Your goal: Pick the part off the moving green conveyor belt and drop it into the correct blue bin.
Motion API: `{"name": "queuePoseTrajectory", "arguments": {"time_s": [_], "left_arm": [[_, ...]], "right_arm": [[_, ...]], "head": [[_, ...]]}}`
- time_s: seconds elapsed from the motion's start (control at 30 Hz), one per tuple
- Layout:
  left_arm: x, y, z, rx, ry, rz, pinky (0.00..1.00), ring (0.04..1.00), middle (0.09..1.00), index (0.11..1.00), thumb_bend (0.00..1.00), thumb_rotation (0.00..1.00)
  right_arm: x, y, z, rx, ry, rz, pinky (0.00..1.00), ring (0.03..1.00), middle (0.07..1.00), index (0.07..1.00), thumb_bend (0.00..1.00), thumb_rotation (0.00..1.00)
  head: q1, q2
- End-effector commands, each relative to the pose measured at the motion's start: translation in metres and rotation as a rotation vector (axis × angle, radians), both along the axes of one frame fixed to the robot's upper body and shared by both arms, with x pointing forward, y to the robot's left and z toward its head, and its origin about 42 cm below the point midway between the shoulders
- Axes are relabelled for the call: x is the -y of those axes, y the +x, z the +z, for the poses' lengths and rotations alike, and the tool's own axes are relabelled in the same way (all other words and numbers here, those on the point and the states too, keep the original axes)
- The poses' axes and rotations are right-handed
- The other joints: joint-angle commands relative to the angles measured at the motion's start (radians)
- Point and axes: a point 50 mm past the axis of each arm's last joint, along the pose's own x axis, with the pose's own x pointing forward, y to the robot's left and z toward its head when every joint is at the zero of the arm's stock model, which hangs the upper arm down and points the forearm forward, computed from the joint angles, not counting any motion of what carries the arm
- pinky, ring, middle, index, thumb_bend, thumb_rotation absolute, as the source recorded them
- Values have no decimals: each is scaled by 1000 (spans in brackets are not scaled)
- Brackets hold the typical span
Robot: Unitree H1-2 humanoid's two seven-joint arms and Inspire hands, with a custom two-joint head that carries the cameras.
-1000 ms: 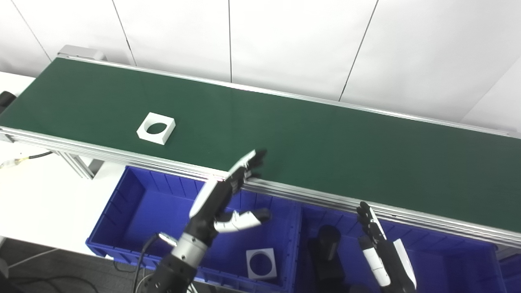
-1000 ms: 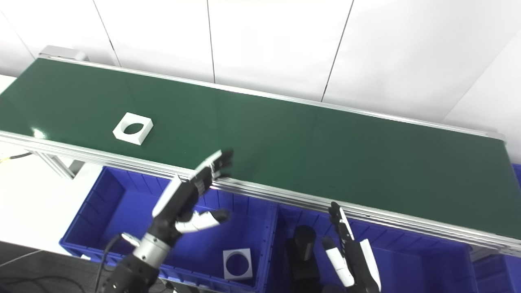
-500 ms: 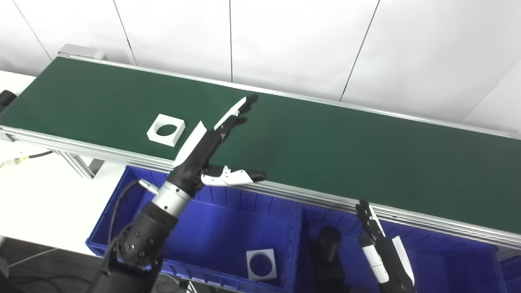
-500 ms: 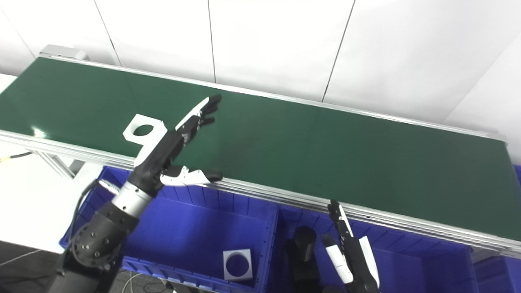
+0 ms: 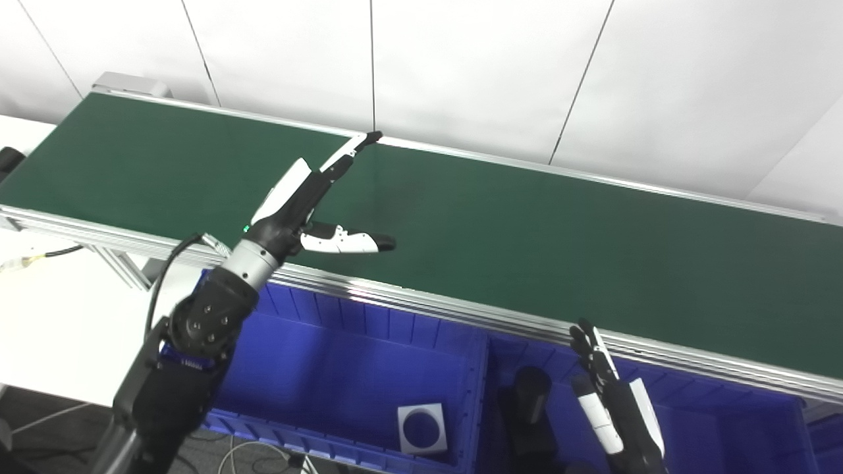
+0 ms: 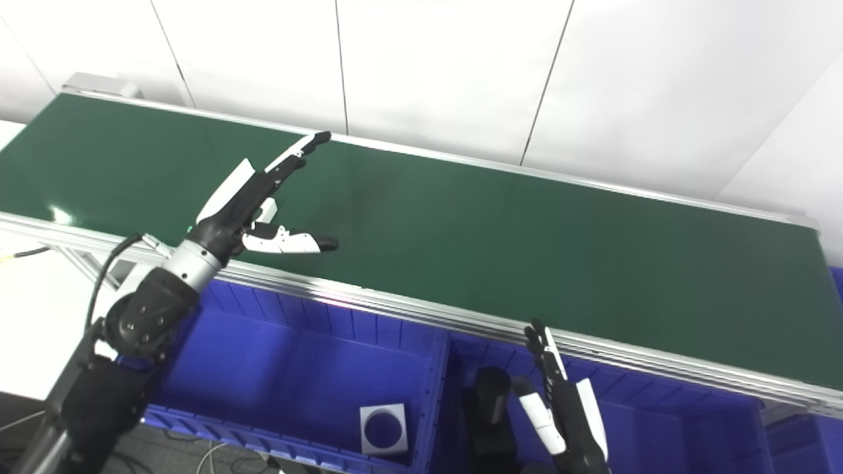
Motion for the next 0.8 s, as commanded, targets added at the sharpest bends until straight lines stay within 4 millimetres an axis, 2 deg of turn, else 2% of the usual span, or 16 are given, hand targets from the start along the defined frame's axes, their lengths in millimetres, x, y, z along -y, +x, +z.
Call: {"name": "queuePoseTrajectory", "arguments": {"time_s": [0.0, 0.2, 0.37, 0.67, 0.77], "left_arm": [[-6, 18, 24, 100, 57, -20, 885, 967, 990, 952, 794, 470], [-15, 43, 27, 103, 237, 4, 866, 972, 986, 953, 808, 483], [-18, 60, 29, 96, 343, 4, 846, 956, 982, 945, 820, 419], [-19, 88, 30, 36, 471, 24, 890, 943, 988, 958, 856, 390], [-20, 95, 29, 25, 505, 22, 894, 943, 982, 953, 886, 342]], "right_arm": [[-3, 4, 12, 99, 17, 9, 963, 957, 952, 1000, 674, 944], [-2, 5, 13, 110, 20, 7, 958, 945, 944, 996, 673, 932], [0, 6, 12, 111, 19, 11, 973, 949, 943, 998, 676, 936], [6, 8, 11, 111, 25, 14, 964, 956, 944, 1000, 676, 911], [7, 8, 11, 113, 26, 13, 953, 952, 943, 1000, 684, 914]], "head": [[-8, 7], [0, 19], [15, 29], [32, 33], [36, 33]]}}
